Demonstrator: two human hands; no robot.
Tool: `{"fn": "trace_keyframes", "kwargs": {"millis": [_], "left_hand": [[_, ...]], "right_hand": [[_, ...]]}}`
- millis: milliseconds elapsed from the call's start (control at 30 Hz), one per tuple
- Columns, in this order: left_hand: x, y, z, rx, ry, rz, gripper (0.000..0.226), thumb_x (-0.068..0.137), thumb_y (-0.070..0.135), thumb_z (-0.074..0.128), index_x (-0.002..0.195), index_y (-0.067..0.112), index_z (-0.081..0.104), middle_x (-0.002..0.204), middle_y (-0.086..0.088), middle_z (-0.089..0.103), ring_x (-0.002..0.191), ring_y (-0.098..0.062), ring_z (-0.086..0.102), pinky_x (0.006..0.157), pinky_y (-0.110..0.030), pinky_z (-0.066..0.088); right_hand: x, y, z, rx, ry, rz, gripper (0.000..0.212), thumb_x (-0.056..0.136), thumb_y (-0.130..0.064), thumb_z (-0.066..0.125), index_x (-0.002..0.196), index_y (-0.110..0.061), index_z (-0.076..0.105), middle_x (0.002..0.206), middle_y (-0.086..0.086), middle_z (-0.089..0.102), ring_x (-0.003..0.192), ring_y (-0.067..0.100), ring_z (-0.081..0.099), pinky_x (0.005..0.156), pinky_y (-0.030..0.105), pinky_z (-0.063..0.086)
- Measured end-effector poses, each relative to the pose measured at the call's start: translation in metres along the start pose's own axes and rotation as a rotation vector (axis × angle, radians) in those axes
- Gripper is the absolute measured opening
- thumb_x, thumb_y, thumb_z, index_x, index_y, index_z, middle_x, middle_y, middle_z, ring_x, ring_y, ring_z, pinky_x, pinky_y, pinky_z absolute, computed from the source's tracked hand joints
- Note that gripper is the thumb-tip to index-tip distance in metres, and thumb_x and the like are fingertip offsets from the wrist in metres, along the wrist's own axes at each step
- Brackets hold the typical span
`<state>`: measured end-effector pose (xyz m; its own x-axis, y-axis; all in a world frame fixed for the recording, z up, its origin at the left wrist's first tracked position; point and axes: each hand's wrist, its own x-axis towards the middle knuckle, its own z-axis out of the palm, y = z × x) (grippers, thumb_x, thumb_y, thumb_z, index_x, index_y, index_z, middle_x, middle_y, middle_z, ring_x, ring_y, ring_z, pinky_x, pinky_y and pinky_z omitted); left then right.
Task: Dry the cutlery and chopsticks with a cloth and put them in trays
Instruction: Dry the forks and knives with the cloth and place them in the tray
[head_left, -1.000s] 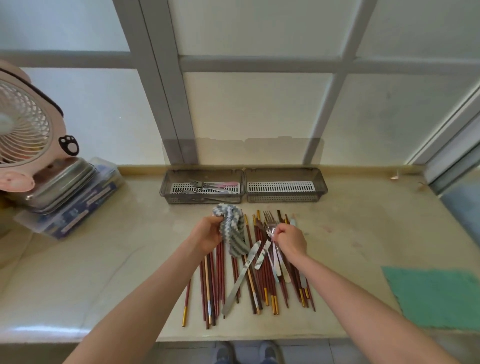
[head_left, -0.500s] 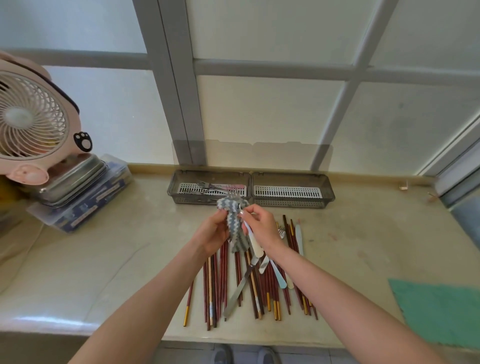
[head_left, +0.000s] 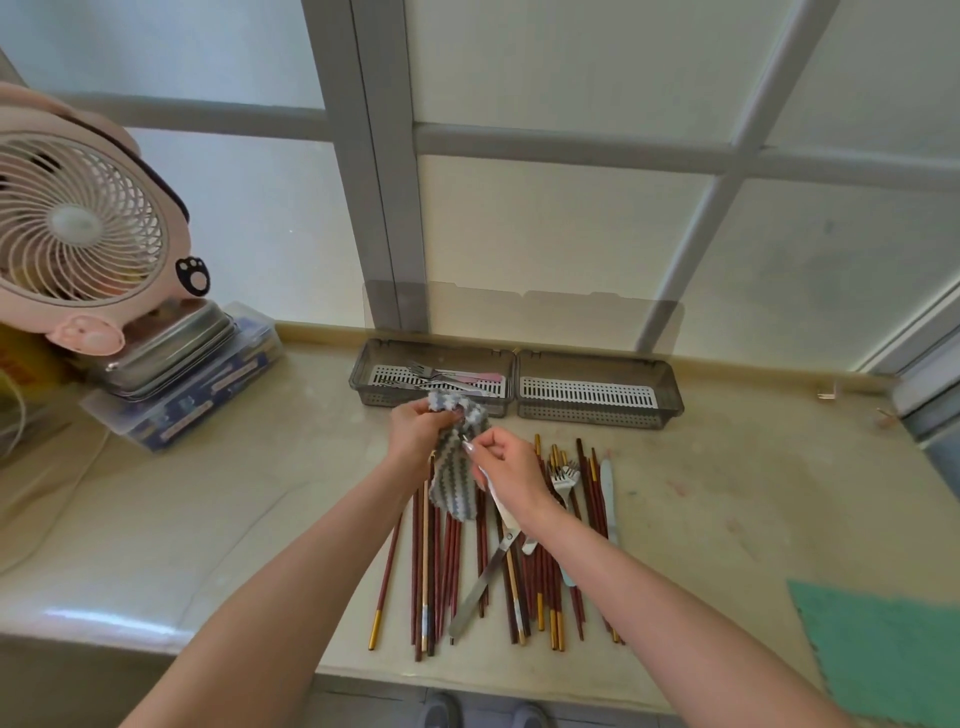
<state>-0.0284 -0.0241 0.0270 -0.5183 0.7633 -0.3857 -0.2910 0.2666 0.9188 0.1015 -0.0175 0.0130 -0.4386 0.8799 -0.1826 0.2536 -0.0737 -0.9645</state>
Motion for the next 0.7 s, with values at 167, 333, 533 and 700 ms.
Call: {"fn": "trace_keyframes", "kwargs": {"millis": [167, 333, 533, 700], "left_hand": [[0.007, 0.003, -0.002, -0.083, 0.21, -0.006, 0.014, 0.078, 0.0, 0.069, 0.092, 0.003, 0.067, 0.086, -0.011, 0.068, 0.072, -0.016, 0.064, 0.064, -0.026, 0.05], [0.005, 0.004, 0.0, -0.271, 0.305, -0.046, 0.02, 0.08, -0.001, 0.068, 0.1, 0.001, 0.066, 0.085, -0.007, 0.067, 0.074, -0.016, 0.064, 0.061, -0.023, 0.05], [0.003, 0.013, -0.005, -0.475, 0.408, -0.171, 0.023, 0.08, 0.011, 0.07, 0.101, 0.002, 0.063, 0.087, -0.005, 0.065, 0.072, -0.015, 0.061, 0.07, -0.028, 0.051], [-0.004, -0.004, -0.01, -0.196, -0.268, -0.203, 0.029, 0.092, 0.031, 0.051, 0.096, 0.004, 0.061, 0.08, -0.006, 0.062, 0.068, -0.016, 0.058, 0.062, -0.026, 0.048]], "right_hand": [[0.005, -0.006, 0.005, -0.114, 0.02, 0.001, 0.021, 0.093, -0.009, 0.055, 0.073, -0.014, 0.055, 0.05, -0.006, 0.054, 0.044, 0.005, 0.048, 0.058, 0.025, 0.047], [0.003, -0.009, 0.014, -0.241, 0.09, -0.026, 0.024, 0.091, -0.015, 0.057, 0.068, -0.02, 0.055, 0.053, -0.005, 0.058, 0.052, 0.015, 0.055, 0.067, 0.037, 0.053], [-0.009, -0.011, 0.02, -0.333, 0.218, -0.08, 0.017, 0.093, -0.017, 0.053, 0.076, -0.017, 0.055, 0.064, -0.004, 0.059, 0.056, 0.012, 0.055, 0.05, 0.026, 0.045], [0.002, -0.023, 0.009, -0.005, 0.196, -0.115, 0.012, 0.093, -0.009, 0.056, 0.083, -0.006, 0.06, 0.062, -0.004, 0.057, 0.049, 0.001, 0.051, 0.053, 0.016, 0.044]]}}
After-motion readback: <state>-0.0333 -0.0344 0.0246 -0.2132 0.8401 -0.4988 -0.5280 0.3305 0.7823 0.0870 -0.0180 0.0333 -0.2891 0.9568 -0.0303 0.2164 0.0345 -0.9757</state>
